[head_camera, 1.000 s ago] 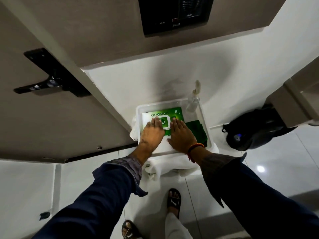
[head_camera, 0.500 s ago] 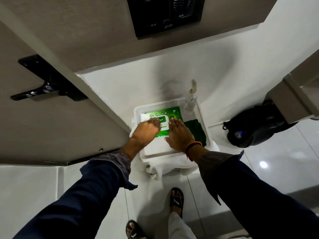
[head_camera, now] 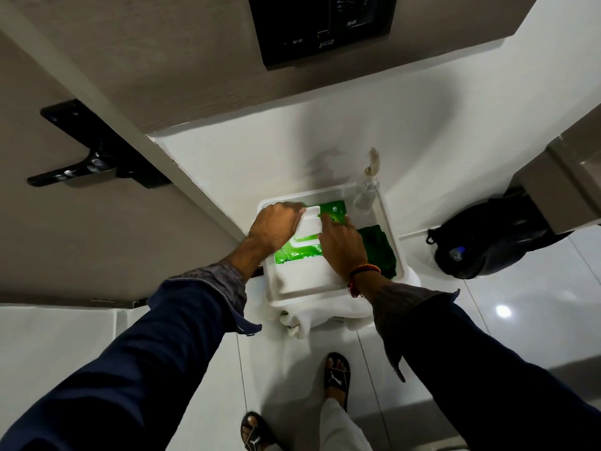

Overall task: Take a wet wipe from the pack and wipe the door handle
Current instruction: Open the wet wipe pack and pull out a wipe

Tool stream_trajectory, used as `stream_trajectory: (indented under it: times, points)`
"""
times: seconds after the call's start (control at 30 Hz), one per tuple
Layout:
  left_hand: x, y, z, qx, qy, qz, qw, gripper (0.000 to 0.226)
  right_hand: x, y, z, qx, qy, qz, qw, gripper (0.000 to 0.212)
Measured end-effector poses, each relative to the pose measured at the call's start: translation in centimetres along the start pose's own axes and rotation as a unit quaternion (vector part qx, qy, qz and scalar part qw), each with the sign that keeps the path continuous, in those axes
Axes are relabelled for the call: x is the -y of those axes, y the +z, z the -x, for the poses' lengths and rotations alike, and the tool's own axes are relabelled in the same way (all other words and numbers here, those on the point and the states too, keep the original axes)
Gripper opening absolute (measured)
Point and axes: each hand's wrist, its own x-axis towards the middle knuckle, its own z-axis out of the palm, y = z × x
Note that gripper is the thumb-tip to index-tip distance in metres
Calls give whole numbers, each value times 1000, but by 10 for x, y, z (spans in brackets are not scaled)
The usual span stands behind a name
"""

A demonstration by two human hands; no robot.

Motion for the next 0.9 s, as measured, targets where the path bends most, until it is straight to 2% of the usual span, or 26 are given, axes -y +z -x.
stream_trajectory:
  times: [0.1, 0.27, 0.43, 0.5, 0.63, 0.7, 0.8, 0.9]
  points:
    - [1, 2, 0, -7, 3, 6, 1000, 37, 2, 1, 2, -11, -29, 31, 999, 51]
    - [1, 8, -1, -22, 6, 12, 1000, 36, 11, -9, -4, 33, -20, 71, 997, 29]
    - [-1, 12, 7, -30, 17, 1, 999, 35, -5, -17, -8, 25, 50, -103, 993, 29]
    - [-1, 14, 14, -19, 27, -11, 999, 35, -14, -21, -8, 41, 19, -132, 990, 22]
    - [0, 20, 25, 32, 50, -40, 997, 36, -26, -33, 4, 17, -117, -120, 986, 17]
    - [1, 27, 28, 57, 75, -92, 991, 34, -27, -35, 7, 72, -162, -84, 981, 20]
    - [-2, 38, 35, 100, 97, -199, 970, 44, -21, -32, 9, 184, -165, -14, 969, 36]
    - [-10, 45, 41, 115, 78, -238, 961, 51, -14, -29, 9, 207, -157, 20, 965, 52]
